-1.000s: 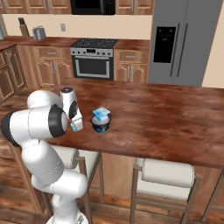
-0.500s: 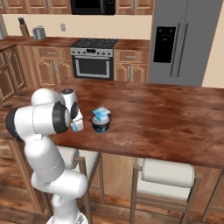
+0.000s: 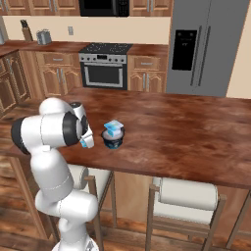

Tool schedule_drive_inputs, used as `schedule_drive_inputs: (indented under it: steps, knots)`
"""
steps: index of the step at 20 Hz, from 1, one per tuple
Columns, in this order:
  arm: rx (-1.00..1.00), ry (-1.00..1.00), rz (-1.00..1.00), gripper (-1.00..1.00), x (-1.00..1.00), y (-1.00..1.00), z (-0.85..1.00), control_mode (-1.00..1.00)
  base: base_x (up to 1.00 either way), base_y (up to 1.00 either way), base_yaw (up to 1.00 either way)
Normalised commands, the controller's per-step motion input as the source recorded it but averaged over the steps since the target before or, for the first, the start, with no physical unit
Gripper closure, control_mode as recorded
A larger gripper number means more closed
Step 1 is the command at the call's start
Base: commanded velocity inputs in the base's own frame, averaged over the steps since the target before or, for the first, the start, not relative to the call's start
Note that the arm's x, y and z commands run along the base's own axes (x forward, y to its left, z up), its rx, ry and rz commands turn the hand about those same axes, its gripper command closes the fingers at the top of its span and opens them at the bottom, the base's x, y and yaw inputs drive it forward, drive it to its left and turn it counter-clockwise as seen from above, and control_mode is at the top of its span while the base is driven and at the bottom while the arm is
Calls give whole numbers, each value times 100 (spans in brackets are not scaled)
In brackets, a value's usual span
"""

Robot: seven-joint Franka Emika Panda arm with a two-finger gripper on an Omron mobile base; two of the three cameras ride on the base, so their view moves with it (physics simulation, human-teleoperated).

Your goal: Stack the yogurt containers by placing the smaller containers on top of the larger containers.

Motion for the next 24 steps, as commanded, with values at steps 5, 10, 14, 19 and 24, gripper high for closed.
schedule_drive_inputs:
  steps: [5, 10, 14, 19, 24]
  knots:
    - [0, 0, 0, -100, 0, 0, -4, -100, 0, 0, 0]
    - [0, 0, 0, -100, 0, 0, 0, -100, 0, 0, 0]
    - [0, 0, 0, -100, 2, 0, 0, -100, 0, 0, 0]
    - [0, 0, -2, -100, 5, 0, 2, -100, 0, 0, 0]
    - [0, 0, -4, -100, 15, 3, 0, -100, 0, 0, 0]
